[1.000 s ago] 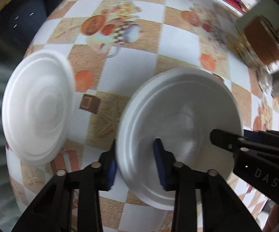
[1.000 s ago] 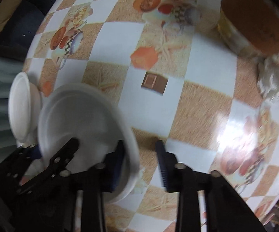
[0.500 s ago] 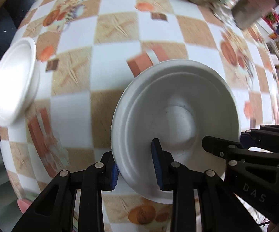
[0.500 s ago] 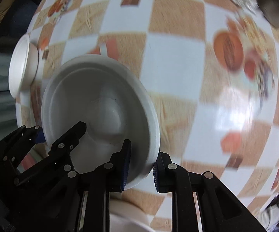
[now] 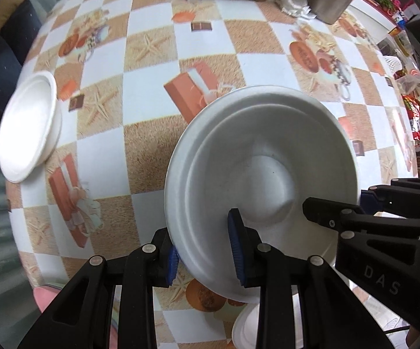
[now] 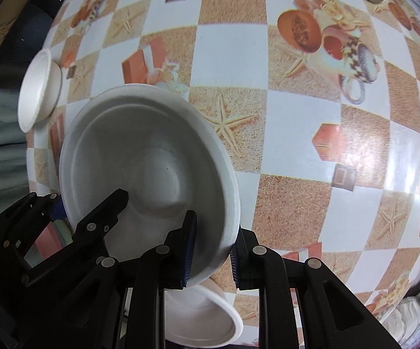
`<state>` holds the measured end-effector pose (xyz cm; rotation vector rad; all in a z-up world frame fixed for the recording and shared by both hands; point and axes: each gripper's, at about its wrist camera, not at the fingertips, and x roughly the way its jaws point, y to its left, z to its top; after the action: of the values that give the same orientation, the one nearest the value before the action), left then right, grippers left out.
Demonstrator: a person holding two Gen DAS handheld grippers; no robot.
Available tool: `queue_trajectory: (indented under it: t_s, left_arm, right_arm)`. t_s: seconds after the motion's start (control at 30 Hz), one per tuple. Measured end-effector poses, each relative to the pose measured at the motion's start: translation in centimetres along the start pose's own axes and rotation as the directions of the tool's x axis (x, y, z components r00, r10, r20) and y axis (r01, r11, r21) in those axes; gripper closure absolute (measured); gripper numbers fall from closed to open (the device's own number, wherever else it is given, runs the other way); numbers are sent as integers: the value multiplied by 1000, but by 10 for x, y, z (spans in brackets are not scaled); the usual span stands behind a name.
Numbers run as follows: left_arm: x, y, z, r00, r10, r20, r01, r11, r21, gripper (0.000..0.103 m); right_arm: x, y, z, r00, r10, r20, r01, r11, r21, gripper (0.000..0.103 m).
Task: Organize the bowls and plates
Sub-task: 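Lift the second bowl with both tools and carry it over the first bowl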
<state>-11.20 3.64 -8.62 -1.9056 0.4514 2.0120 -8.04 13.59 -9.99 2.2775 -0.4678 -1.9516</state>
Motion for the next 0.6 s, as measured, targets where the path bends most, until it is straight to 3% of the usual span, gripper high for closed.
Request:
queue_trajectory:
  t_s: [0.07, 0.33, 0.6]
  left_arm:
    - [-9, -5, -2, 1000, 0, 13, -1, 1000, 18, 70]
    - [-36, -21, -45, 1000, -23, 12, 21, 992, 128, 70]
    - [-38, -37, -92, 999, -33, -40, 42, 968, 248, 69]
  right_arm:
    - [-7, 1, 14, 1000, 1, 12, -1, 1000, 5, 81]
    - [-24, -19, -39, 999, -20, 26, 20, 999, 34, 80]
    - [-18, -8, -81, 1000, -23, -13, 25, 994, 107, 79]
